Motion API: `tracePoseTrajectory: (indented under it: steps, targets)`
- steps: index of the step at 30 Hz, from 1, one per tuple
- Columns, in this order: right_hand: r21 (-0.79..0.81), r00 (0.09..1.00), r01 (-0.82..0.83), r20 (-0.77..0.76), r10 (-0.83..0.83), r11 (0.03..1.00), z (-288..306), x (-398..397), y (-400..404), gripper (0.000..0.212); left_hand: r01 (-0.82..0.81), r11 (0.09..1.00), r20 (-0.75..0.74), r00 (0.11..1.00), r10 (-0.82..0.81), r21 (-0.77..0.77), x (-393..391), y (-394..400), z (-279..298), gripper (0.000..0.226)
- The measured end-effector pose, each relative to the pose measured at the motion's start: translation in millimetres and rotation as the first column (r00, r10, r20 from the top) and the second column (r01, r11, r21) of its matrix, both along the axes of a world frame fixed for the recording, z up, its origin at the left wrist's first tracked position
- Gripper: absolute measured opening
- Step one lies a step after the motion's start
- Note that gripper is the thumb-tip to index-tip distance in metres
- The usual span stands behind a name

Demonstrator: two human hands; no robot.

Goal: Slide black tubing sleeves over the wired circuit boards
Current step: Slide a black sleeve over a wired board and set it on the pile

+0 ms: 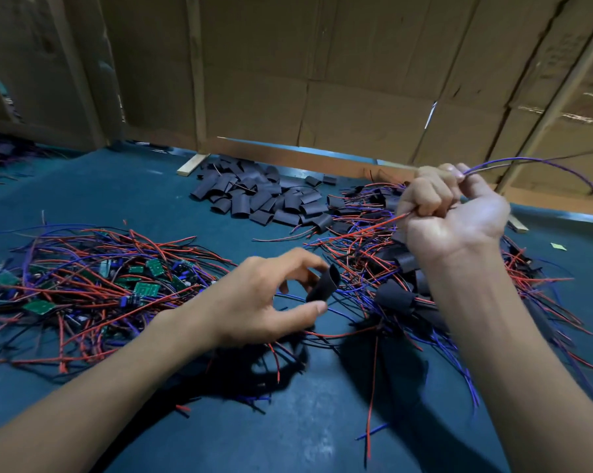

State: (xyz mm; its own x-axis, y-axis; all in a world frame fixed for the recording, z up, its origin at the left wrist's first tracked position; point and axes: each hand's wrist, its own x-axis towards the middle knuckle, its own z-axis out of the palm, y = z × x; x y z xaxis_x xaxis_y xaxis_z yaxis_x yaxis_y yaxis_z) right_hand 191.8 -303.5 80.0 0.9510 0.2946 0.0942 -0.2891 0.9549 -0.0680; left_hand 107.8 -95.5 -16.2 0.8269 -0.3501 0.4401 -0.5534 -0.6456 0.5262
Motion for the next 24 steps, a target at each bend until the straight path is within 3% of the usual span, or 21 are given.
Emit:
tracePoseTrajectory:
  steps: [3, 12, 15, 24]
  targets:
    - [0.020, 0.999, -0.035, -0.036, 0.036, 0.999, 2.7, -4.5, 3.9, 0.024, 0.025, 1.000, -0.022, 0.999, -0.026, -0.014, -0.8, -3.1, -1.5, 0.045]
    - [-0.228, 0.969, -0.003, -0.239, -0.053, 0.974, 4.4, -7.4, 8.7, 0.028, 0.000, 0.994, -0.040, 0.999, -0.004, -0.110, 4.7, 2.0, -4.5, 0.042]
    - [-0.237, 0.952, 0.004, -0.296, -0.076, 0.972, 3.5, -6.0, 7.7, 0.040, 0.006, 0.995, -0.064, 0.998, -0.013, -0.101, 4.2, 4.0, -4.7, 0.042]
    - [-0.330, 0.936, 0.032, -0.322, -0.144, 0.944, 3.0, -7.5, 10.0, 0.040, -0.014, 0.999, 0.051, 0.999, 0.012, 0.044, 0.7, 4.4, 0.2, 0.042]
